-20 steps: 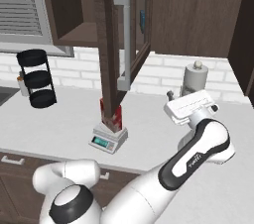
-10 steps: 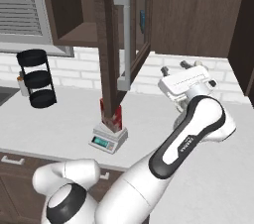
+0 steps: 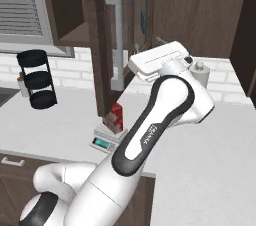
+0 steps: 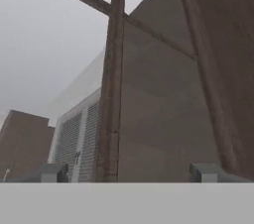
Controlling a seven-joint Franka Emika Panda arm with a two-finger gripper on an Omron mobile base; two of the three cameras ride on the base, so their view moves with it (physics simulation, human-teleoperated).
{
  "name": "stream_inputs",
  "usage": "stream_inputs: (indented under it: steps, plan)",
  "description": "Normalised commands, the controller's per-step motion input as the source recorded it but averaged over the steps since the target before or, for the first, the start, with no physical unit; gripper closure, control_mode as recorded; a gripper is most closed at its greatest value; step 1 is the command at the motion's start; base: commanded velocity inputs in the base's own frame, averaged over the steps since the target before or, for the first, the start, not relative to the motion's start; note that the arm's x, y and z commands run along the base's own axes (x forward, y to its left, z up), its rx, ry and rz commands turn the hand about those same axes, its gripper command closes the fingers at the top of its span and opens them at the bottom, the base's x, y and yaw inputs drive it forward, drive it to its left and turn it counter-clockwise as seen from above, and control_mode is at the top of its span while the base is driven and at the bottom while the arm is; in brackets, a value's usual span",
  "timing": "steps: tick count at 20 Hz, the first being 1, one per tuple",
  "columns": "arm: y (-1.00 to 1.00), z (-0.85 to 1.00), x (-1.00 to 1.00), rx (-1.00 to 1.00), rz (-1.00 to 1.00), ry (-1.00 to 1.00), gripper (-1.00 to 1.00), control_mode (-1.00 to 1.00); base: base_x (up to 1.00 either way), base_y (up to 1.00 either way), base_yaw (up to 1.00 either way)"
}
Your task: Pick the cereal and place it on the digital scale for weighing, and close the cabinet.
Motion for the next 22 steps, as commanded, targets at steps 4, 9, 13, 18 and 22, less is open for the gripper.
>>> stream_inputs:
  steps: [4,9,13,18,22]
  plan:
    - [0.97,0.50,-0.69,0.00,0.00,-0.06,-1.00,-1.00,0.00,0.00,0.00]
    - [1.00,0.11,-0.18,-0.08,0.00,-0.04,-1.00,-1.00,0.00,0.00,0.00]
    - [1.00,-0.01,0.37,-0.18,-0.04,0.00,-1.00,-1.00,0.00,0.00,0.00]
    - [1.00,0.00,0.68,-0.16,-0.11,0.00,-1.00,-1.00,0.00,0.00,0.00]
    - [1.00,0.00,0.82,-0.19,-0.14,0.00,-1.00,-1.00,0.00,0.00,0.00]
